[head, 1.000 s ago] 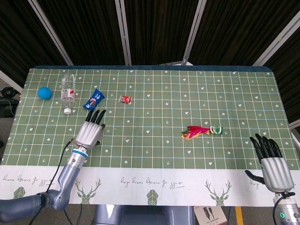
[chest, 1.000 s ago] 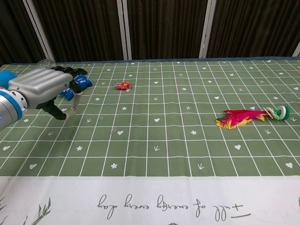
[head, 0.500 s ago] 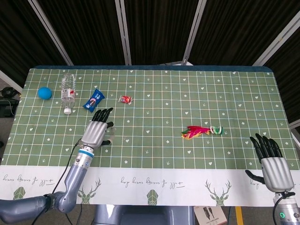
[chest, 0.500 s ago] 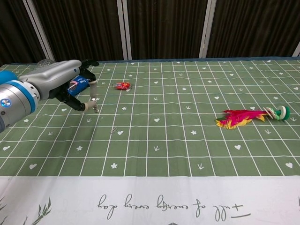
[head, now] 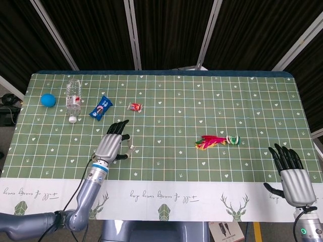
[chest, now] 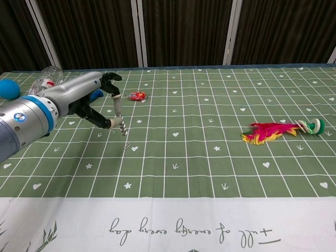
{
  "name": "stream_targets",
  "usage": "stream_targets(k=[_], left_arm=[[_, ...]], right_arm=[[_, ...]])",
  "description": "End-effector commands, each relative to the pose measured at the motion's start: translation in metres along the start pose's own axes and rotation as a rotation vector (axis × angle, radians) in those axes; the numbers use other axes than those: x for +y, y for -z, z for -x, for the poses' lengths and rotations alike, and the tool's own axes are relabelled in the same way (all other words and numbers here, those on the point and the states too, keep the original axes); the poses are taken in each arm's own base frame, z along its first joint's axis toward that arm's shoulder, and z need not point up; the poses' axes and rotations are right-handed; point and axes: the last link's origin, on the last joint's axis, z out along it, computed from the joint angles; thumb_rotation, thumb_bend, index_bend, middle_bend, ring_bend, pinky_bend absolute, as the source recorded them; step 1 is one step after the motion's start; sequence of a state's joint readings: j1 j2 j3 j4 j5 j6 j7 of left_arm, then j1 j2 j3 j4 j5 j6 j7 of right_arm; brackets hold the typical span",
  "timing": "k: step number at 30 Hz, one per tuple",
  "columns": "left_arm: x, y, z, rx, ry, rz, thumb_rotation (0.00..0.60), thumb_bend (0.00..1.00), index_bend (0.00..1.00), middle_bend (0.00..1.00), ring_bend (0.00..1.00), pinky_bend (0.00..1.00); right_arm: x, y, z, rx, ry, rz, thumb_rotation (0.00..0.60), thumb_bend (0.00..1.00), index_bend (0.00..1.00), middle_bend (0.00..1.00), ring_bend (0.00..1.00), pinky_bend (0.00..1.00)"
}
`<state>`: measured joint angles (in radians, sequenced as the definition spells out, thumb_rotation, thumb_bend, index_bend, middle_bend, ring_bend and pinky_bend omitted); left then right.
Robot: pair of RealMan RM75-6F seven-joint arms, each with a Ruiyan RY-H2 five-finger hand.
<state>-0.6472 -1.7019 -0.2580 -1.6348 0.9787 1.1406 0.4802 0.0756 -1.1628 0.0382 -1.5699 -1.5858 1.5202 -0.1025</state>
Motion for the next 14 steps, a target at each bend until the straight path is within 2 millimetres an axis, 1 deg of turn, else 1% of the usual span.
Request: stream_targets(k=[1, 14], left_arm=[[0.001, 0.002, 0.004, -0.012, 0.013, -0.006, 0.6, 0.42, 0.63, 0.0, 0.0, 0.0], [0.001, 0.001, 0.015, -0.036, 0.015, -0.02, 0.6, 0.42, 0.63, 0.0, 0.0, 0.0]], right_arm=[[0.0, 0.0, 0.0, 0.0, 0.0, 0.0, 0.6, 0.05, 0.0, 0.0, 0.0, 0.08], [0.0, 0.001, 0.0, -0.001, 0.0, 0.002, 0.6, 0.05, 0.0, 0.0, 0.0, 0.08]])
